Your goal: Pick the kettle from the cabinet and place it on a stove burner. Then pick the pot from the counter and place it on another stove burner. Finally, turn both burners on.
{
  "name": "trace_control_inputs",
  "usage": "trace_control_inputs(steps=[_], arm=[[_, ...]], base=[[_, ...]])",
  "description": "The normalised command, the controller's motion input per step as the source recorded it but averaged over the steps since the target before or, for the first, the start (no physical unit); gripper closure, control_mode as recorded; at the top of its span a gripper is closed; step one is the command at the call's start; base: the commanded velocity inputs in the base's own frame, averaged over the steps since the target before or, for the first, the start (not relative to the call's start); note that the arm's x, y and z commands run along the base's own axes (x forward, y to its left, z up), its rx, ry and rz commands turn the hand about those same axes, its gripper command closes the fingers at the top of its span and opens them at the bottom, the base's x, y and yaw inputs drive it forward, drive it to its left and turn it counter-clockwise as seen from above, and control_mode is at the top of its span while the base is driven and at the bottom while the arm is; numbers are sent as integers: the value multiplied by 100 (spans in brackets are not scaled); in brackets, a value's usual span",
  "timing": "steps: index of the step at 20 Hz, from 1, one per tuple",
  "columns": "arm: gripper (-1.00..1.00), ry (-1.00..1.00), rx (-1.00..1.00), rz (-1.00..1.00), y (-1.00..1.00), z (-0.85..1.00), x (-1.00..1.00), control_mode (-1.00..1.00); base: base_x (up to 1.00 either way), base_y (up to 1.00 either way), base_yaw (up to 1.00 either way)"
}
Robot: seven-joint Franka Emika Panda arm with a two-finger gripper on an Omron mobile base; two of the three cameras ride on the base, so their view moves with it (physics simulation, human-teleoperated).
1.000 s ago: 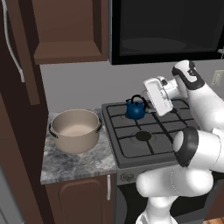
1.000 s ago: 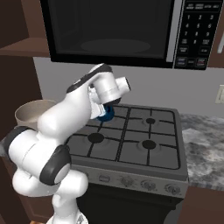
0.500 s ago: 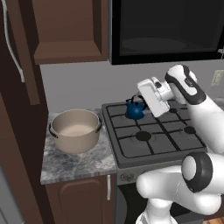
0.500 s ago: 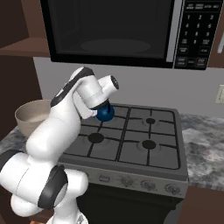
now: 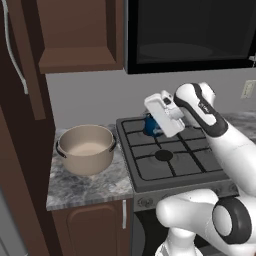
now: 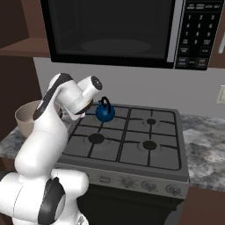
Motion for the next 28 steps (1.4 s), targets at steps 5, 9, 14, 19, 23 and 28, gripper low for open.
trace_control_inputs(steps=[5, 9, 14, 19, 23, 28], arm=[[-100, 0, -10, -1, 43, -5, 0, -100], [-100, 0, -11, 0, 40, -8, 0, -100], [-100, 0, -12, 0, 39, -13, 0, -100], [-100, 0, -12, 0, 33, -14, 0, -100], [-100, 0, -14, 0, 23, -15, 0, -100], [-100, 0, -13, 0, 19, -18, 1, -100]], base=[[0, 0, 0], [0, 0, 0], [0, 0, 0], [0, 0, 0], [0, 0, 0], [0, 0, 0]])
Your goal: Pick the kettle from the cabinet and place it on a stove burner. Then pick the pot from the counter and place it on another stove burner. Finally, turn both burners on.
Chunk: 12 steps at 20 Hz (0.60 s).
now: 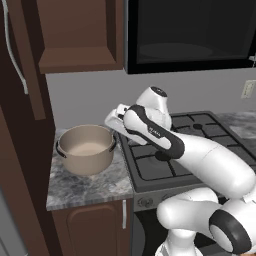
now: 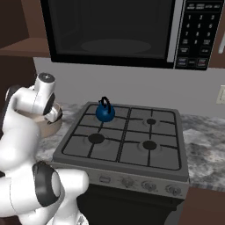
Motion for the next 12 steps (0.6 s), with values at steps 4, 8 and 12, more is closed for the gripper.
trace_control_inputs(steps=[4, 8, 12], arm=[[-100, 0, -11, 0, 12, -20, 0, -100], [-100, 0, -10, -1, 11, -24, 1, -100], [-100, 0, -9, -6, 14, -24, 1, -100]], base=[[0, 0, 0], [0, 0, 0], [0, 0, 0]])
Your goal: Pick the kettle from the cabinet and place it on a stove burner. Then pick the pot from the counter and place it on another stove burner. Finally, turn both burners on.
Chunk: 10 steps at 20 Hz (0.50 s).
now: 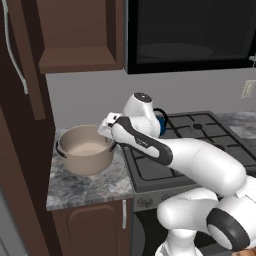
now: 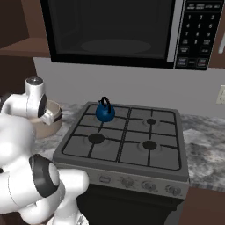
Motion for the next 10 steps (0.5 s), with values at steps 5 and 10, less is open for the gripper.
trace_control_inputs(steps=[5, 10], arm=[[-100, 0, -8, -10, 19, -18, 6, -100], [-100, 0, -8, -11, 21, -2, 18, -100]], base=[[0, 0, 0], [0, 0, 0]])
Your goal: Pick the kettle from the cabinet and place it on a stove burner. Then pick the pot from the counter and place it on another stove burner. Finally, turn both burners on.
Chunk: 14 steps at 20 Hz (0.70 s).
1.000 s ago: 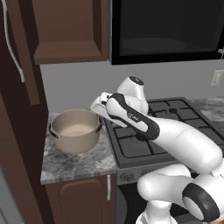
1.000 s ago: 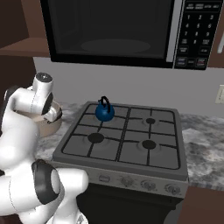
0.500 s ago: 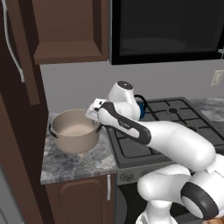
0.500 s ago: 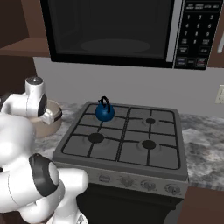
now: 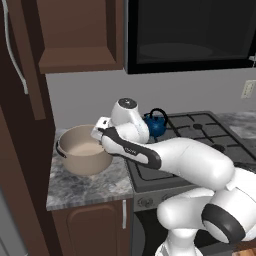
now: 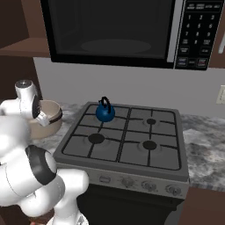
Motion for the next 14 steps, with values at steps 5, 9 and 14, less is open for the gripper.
trace_control_inputs(steps=[5, 9, 14], arm=[[-100, 0, -6, -8, 11, -1, 20, -100], [-100, 4, -3, -7, 8, -8, 15, -100], [-100, 4, -3, -6, 2, -14, 10, -100]], base=[[0, 0, 0], [0, 0, 0], [0, 0, 0]])
